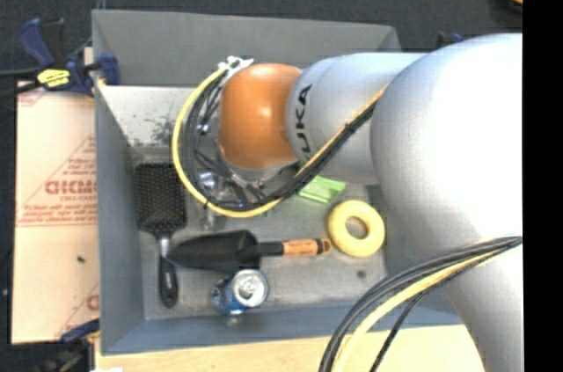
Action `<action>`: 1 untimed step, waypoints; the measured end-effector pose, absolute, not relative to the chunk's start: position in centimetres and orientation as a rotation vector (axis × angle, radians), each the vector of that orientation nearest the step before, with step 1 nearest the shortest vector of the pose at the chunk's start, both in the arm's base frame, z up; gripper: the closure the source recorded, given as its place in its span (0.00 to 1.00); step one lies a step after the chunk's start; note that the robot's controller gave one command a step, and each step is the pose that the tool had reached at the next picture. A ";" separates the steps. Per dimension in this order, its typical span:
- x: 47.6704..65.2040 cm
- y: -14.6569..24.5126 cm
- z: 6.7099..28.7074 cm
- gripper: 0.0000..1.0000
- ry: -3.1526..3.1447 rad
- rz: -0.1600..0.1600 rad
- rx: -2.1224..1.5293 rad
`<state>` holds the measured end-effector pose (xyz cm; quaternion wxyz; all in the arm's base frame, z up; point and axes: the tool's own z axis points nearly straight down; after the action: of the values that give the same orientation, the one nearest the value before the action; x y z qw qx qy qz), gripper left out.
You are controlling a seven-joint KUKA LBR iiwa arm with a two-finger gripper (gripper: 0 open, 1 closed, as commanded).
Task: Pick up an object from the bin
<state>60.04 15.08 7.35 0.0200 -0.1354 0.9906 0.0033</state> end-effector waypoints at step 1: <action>61.2 17.0 7.1 1.00 3.093 0.016 -0.153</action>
Offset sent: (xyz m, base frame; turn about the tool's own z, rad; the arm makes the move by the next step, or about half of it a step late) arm -0.0138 -0.0108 0.0320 0.0187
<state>61.21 16.98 7.12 0.0224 -0.0494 0.9985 0.0053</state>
